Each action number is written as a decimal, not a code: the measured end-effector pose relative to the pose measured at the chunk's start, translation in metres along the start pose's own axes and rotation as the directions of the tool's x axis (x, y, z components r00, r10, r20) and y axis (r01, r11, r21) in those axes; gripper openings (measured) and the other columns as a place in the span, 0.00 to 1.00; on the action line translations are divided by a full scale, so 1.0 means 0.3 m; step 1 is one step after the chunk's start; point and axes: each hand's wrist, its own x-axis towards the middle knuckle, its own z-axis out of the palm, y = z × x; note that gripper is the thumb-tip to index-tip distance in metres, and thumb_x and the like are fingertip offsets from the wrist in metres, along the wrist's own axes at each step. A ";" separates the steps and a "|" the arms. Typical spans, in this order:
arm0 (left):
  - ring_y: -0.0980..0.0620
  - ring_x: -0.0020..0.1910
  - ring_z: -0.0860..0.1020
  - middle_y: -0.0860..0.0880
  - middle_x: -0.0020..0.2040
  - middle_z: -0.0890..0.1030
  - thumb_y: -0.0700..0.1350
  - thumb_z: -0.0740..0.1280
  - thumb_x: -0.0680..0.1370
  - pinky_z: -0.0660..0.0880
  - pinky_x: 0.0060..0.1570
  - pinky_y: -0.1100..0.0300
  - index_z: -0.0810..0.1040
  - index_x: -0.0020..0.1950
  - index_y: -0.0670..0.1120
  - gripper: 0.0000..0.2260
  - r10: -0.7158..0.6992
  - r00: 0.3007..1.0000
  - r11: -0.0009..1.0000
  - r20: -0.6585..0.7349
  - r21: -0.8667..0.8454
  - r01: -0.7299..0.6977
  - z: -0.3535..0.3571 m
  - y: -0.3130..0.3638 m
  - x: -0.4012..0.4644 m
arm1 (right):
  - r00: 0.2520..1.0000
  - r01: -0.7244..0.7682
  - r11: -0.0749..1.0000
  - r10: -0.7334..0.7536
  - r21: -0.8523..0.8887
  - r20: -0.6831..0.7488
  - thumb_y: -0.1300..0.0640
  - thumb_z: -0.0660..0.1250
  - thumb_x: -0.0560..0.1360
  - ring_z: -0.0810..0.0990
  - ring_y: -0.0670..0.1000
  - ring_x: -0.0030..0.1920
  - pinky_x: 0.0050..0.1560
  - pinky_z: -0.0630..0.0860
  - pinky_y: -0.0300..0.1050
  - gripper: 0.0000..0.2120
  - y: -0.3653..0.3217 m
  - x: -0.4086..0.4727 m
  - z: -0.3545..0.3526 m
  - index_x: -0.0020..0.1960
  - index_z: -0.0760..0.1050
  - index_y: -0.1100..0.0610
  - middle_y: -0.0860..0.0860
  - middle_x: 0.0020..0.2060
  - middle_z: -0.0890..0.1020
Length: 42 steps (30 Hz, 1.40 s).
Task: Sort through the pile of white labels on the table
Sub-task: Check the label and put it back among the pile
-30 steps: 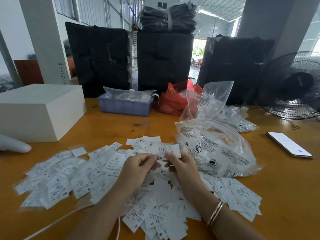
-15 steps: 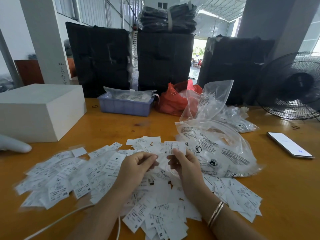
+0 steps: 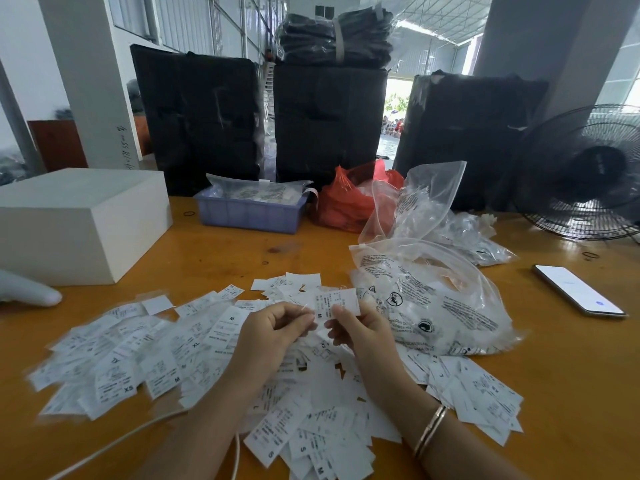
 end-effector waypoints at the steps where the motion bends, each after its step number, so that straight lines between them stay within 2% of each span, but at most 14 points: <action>1: 0.63 0.38 0.81 0.59 0.37 0.84 0.45 0.70 0.74 0.73 0.37 0.75 0.81 0.44 0.51 0.01 0.007 1.000 1.000 -0.005 0.008 -0.007 0.000 0.000 0.000 | 1.000 -0.007 1.000 0.007 -0.019 0.007 0.60 0.67 0.76 0.78 0.48 0.33 0.36 0.76 0.39 0.05 0.002 0.001 0.003 0.42 0.78 0.59 0.52 0.32 0.82; 8: 0.63 0.38 0.81 0.60 0.37 0.84 0.44 0.71 0.74 0.73 0.37 0.75 0.81 0.44 0.52 0.03 0.017 1.000 0.999 -0.004 0.031 -0.017 0.000 -0.005 0.001 | 1.000 0.013 0.999 -0.013 0.040 -0.011 0.60 0.67 0.76 0.79 0.48 0.33 0.36 0.76 0.39 0.05 -0.002 0.002 -0.008 0.41 0.78 0.57 0.54 0.33 0.82; 12: 0.64 0.38 0.81 0.60 0.38 0.84 0.45 0.71 0.74 0.72 0.36 0.76 0.81 0.44 0.53 0.02 0.011 1.000 0.999 -0.007 0.030 -0.011 0.002 -0.008 0.001 | 1.000 0.001 1.000 -0.001 0.003 0.014 0.60 0.67 0.76 0.79 0.50 0.34 0.36 0.77 0.40 0.06 0.005 0.002 -0.002 0.45 0.77 0.63 0.54 0.33 0.83; 18: 0.67 0.38 0.80 0.62 0.38 0.83 0.43 0.72 0.74 0.72 0.35 0.77 0.81 0.45 0.52 0.04 0.001 1.000 1.000 -0.025 0.008 -0.001 0.001 -0.013 0.005 | 0.998 0.042 0.996 -0.038 0.080 -0.042 0.60 0.66 0.77 0.79 0.48 0.33 0.34 0.76 0.37 0.05 -0.002 0.003 -0.013 0.43 0.78 0.59 0.54 0.33 0.82; 23: 0.64 0.39 0.81 0.59 0.39 0.84 0.43 0.72 0.74 0.73 0.37 0.76 0.81 0.45 0.51 0.04 -0.005 1.000 1.000 -0.031 -0.017 0.005 -0.001 -0.016 0.006 | 1.000 0.023 1.000 -0.023 -0.003 0.003 0.59 0.68 0.76 0.80 0.49 0.34 0.36 0.78 0.39 0.05 0.005 0.000 -0.001 0.42 0.79 0.58 0.54 0.33 0.83; 27: 0.65 0.39 0.81 0.60 0.39 0.84 0.43 0.72 0.73 0.73 0.37 0.76 0.81 0.45 0.51 0.04 -0.015 0.999 1.000 -0.037 -0.022 0.014 0.001 -0.015 0.005 | 0.998 0.041 0.999 -0.040 0.027 -0.046 0.59 0.67 0.77 0.79 0.48 0.32 0.35 0.77 0.38 0.06 0.001 0.001 -0.006 0.41 0.78 0.57 0.53 0.32 0.82; 32: 0.64 0.39 0.81 0.60 0.39 0.84 0.44 0.72 0.73 0.73 0.37 0.76 0.81 0.45 0.52 0.04 -0.010 0.999 1.000 -0.037 -0.010 0.010 0.001 -0.015 0.004 | 0.999 0.031 0.999 -0.032 -0.007 -0.012 0.59 0.67 0.76 0.80 0.50 0.33 0.36 0.77 0.40 0.05 0.004 0.000 -0.001 0.42 0.78 0.59 0.54 0.33 0.82; 38: 0.66 0.39 0.80 0.62 0.38 0.83 0.44 0.72 0.73 0.72 0.36 0.76 0.81 0.44 0.53 0.04 -0.014 0.999 1.000 -0.038 -0.005 0.014 0.001 -0.013 0.002 | 0.998 0.052 0.998 -0.051 0.029 -0.041 0.59 0.66 0.77 0.79 0.48 0.32 0.35 0.77 0.38 0.06 0.000 0.000 -0.008 0.41 0.78 0.57 0.53 0.32 0.82; 42: 0.65 0.39 0.80 0.61 0.39 0.83 0.45 0.73 0.72 0.73 0.36 0.75 0.81 0.45 0.53 0.04 -0.014 0.999 1.000 -0.047 -0.014 0.013 0.001 -0.014 0.003 | 0.998 0.059 0.998 -0.060 -0.031 -0.007 0.60 0.67 0.76 0.79 0.50 0.33 0.37 0.77 0.40 0.05 0.005 -0.003 -0.004 0.42 0.78 0.60 0.54 0.32 0.82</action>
